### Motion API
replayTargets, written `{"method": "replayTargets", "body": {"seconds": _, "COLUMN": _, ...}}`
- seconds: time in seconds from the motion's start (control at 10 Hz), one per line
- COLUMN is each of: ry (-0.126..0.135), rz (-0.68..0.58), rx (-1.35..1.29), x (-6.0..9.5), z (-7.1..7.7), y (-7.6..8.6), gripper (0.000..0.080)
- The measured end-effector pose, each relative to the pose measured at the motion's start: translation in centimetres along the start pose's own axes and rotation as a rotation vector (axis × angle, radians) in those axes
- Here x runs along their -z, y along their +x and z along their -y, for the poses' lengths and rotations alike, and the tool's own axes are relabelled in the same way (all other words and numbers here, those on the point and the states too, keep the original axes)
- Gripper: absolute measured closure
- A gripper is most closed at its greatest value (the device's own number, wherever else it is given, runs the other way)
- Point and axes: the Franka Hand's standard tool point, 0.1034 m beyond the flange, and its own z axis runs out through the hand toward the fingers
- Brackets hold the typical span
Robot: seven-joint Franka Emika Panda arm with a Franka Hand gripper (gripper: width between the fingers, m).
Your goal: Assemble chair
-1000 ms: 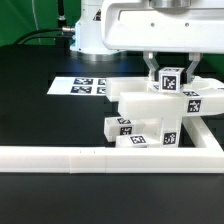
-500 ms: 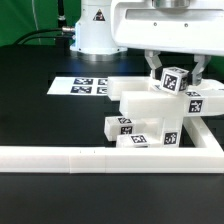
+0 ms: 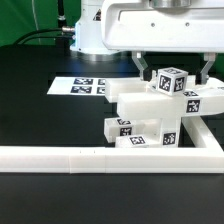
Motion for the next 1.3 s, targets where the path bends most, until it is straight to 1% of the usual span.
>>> {"method": "replayTargets", "body": {"seconds": 0.2, "ry": 0.000, "rz": 0.000, "rx": 0.158, "x": -0.01, "z": -0.03, "y": 0.01, "gripper": 0.0151}}
{"method": "replayTargets", "body": {"seconds": 0.3, "ry": -0.004, "rz": -0.001, "rx": 0.209, "x": 0.00, "z": -0.01, "y": 0.01, "gripper": 0.0151}}
{"method": "replayTargets", "body": {"seconds": 0.4, "ry": -0.032, "rz": -0.011, "rx": 0.323, "x": 0.10, "z": 0.14, "y": 0.03, "gripper": 0.0151}}
{"method": "replayTargets", "body": {"seconds": 0.5, "ry": -0.052, "rz": -0.017, "rx": 0.402, "x": 0.20, "z": 0.31, "y": 0.08, "gripper": 0.0151}}
{"method": "replayTargets", "body": {"seconds": 0.7, "ry": -0.065, "rz": -0.018, "rx": 0.594, "x": 0.33, "z": 0.29, "y": 0.26, "gripper": 0.0151}}
{"method": "replayTargets", "body": {"seconds": 0.8, "ry": -0.066, "rz": -0.016, "rx": 0.635, "x": 0.32, "z": 0.28, "y": 0.26, "gripper": 0.0151}}
{"method": "replayTargets", "body": {"seconds": 1.0, "ry": -0.068, "rz": -0.009, "rx": 0.824, "x": 0.26, "z": -0.10, "y": 0.44, "gripper": 0.0151}}
{"method": "replayTargets", "body": {"seconds": 1.2, "ry": -0.070, "rz": -0.005, "rx": 0.917, "x": 0.24, "z": -0.40, "y": 0.59, "gripper": 0.0155}}
{"method": "replayTargets", "body": {"seconds": 1.3, "ry": -0.070, "rz": -0.005, "rx": 0.910, "x": 0.24, "z": -0.39, "y": 0.58, "gripper": 0.0317}}
